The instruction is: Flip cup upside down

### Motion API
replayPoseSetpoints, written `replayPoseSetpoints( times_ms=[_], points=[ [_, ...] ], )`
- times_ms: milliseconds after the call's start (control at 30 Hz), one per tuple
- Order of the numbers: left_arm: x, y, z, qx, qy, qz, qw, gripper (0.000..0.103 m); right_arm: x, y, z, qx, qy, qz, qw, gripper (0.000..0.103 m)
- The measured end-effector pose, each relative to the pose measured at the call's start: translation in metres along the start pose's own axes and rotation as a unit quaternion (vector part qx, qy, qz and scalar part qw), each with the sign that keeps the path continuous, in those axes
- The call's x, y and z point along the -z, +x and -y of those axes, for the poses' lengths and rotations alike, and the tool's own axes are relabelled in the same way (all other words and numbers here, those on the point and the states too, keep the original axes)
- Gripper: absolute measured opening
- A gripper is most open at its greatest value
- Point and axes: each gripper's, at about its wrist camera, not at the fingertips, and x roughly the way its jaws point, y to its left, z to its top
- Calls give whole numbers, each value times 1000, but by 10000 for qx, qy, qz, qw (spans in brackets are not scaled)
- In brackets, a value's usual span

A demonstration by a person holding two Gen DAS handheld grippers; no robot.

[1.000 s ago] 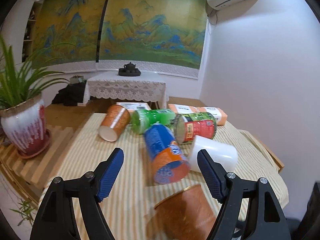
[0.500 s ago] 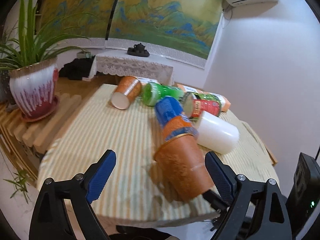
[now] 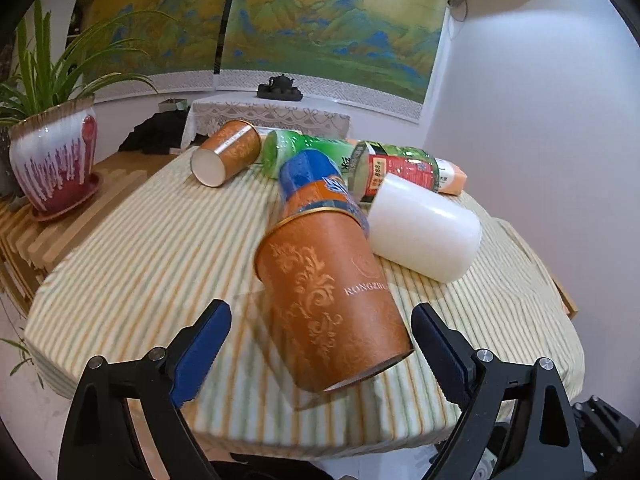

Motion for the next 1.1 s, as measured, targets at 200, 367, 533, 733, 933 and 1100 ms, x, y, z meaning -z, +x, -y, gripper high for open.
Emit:
replayPoseSetpoints(
  times_ms=[200,367,533,733,933,1100],
  points=[
    [5,9,1,-75,-22,-26,10000,64,-3,-4,7,14,116,60,9999,39],
    [4,4,-5,-55,-46,65,10000,63,-5,-6,11,-27,213,99,9997,39],
    [-1,-13,-6,4,183,181,9997,63,-6,-4,10,-25,222,102,9997,39],
    [-7,-40,-3,260,569,132,9980,63,-6,-7,11,-56,296,122,9995,39],
    [-5,-51,1,788,976,-422,9912,63,-23,-17,14,-199,388,418,9982,39],
    [-2,-52,3,831,1364,-669,9849,63,-60,-14,14,-606,290,551,9962,39]
  ],
)
